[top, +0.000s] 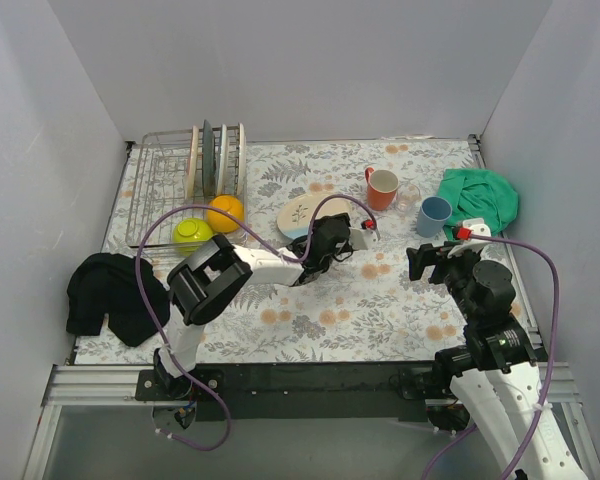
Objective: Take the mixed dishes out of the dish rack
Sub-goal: Place the plate at the center of the board.
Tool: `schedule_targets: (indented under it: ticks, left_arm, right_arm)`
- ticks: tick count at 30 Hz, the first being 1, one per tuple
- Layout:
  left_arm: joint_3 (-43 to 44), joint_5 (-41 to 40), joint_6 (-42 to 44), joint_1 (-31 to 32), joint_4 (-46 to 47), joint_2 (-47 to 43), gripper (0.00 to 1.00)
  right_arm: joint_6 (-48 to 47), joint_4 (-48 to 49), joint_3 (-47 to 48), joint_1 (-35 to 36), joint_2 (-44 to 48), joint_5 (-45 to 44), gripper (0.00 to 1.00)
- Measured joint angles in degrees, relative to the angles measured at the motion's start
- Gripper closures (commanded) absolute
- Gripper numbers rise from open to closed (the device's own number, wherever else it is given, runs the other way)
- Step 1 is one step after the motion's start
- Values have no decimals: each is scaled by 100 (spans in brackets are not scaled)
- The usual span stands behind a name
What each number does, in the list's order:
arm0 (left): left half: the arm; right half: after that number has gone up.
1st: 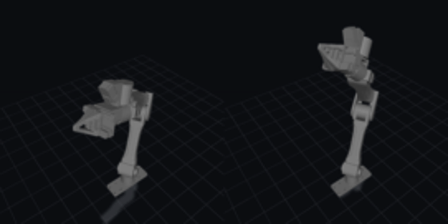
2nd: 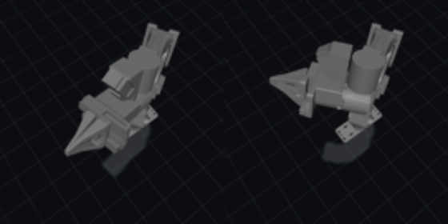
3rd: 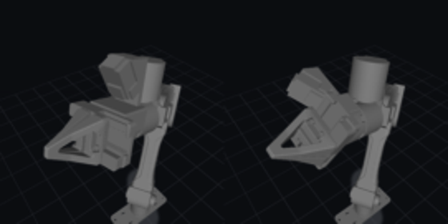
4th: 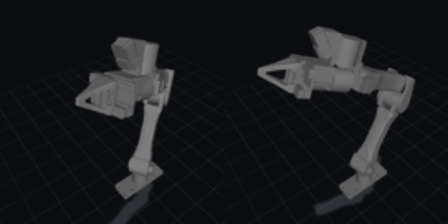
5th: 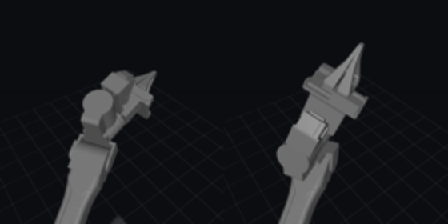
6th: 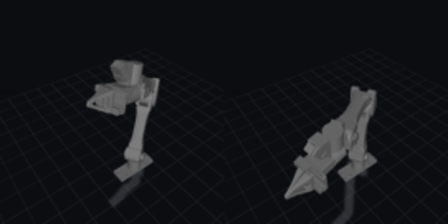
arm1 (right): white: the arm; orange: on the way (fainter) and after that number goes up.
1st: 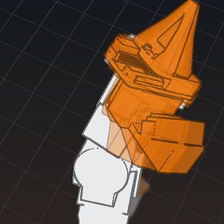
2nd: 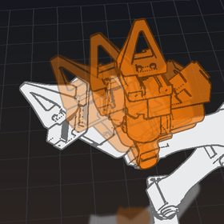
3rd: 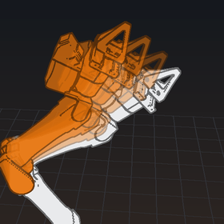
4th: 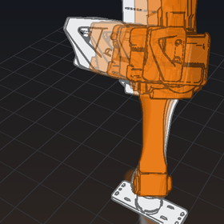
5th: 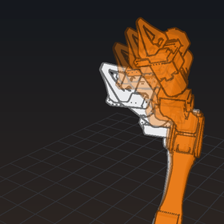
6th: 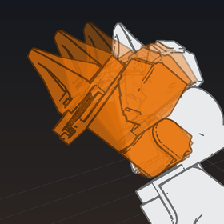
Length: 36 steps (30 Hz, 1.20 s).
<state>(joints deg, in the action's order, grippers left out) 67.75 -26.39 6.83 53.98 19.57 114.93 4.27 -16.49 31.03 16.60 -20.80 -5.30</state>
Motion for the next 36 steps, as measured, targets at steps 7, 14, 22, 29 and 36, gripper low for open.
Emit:
schedule_targets:
  ticks: [7, 14, 22, 29, 36]
  left_arm:
    - [4, 175, -586, 87, -363, 116, 20]
    - [4, 365, -1117, 125, -518, 116, 4]
    - [28, 1045, -2072, 127, -798, -96, 2]
    - [92, 1683, -3029, 39, -1086, -879, 2]
    - [372, 2006, -4120, -625, -1453, -1775, 2]
  right_arm:
    - [0, -2, 0, 0, -31, -44, 7]
    - [0, -2, -2, 0, -33, -59, 7]
    - [0, -2, -2, 0, -28, -87, 7]
    - [0, 0, -7, 0, 144, -179, 7]
    - [-2, 2, -9, 0, 295, -223, 6]
